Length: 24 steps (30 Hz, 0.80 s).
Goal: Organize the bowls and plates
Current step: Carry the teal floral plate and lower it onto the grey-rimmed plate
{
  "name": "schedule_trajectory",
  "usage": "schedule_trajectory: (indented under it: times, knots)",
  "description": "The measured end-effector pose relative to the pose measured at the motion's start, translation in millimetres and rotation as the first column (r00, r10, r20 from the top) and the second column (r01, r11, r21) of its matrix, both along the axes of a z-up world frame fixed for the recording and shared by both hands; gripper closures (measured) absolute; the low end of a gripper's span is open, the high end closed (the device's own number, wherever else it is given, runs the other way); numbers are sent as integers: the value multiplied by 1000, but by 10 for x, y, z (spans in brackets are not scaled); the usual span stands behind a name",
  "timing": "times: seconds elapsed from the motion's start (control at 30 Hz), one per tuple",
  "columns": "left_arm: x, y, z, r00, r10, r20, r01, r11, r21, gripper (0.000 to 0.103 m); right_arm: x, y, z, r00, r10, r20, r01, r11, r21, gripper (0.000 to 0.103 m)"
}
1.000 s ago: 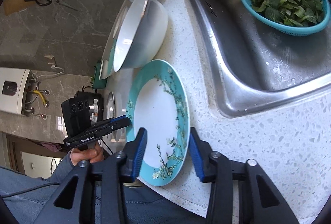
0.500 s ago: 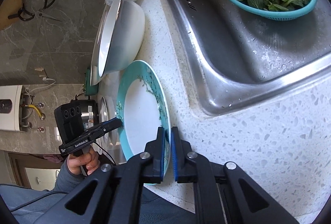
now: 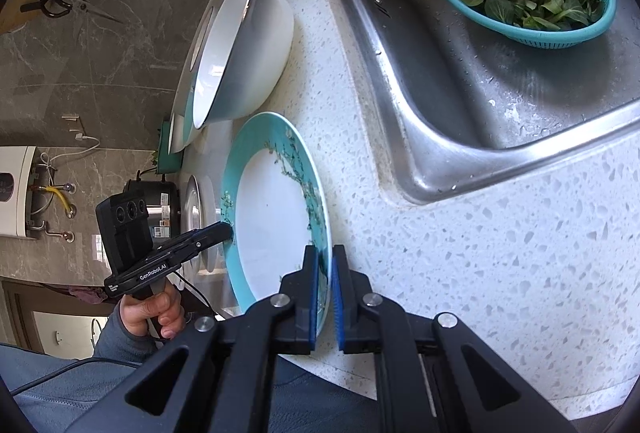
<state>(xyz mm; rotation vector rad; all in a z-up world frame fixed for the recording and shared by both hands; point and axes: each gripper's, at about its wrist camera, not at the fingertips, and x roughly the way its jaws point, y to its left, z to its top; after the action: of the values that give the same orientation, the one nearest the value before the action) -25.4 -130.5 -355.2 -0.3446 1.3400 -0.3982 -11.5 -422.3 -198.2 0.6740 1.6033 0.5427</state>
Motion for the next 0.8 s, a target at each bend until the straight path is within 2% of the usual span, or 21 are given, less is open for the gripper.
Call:
schedule_trajectory:
  times: [0.27, 0.43, 0.6, 0.8]
  knots:
    - [-41, 93, 129, 1000, 8, 11, -8, 1000, -5, 93, 24, 90, 73, 1000, 22, -1, -22, 1000, 12, 93]
    - [-138, 288, 265, 999, 30, 19, -30, 1000, 5, 93, 47, 273, 178, 998, 57, 3, -57, 998, 28, 93]
    - [-266, 602, 457, 997, 70, 36, -70, 997, 16, 92, 108, 595, 316, 994, 106, 19, -107, 993, 59, 93]
    - [-486, 1164, 772, 985, 157, 68, -160, 986, 42, 92, 228, 1197, 461, 980, 196, 45, -200, 975, 102, 93]
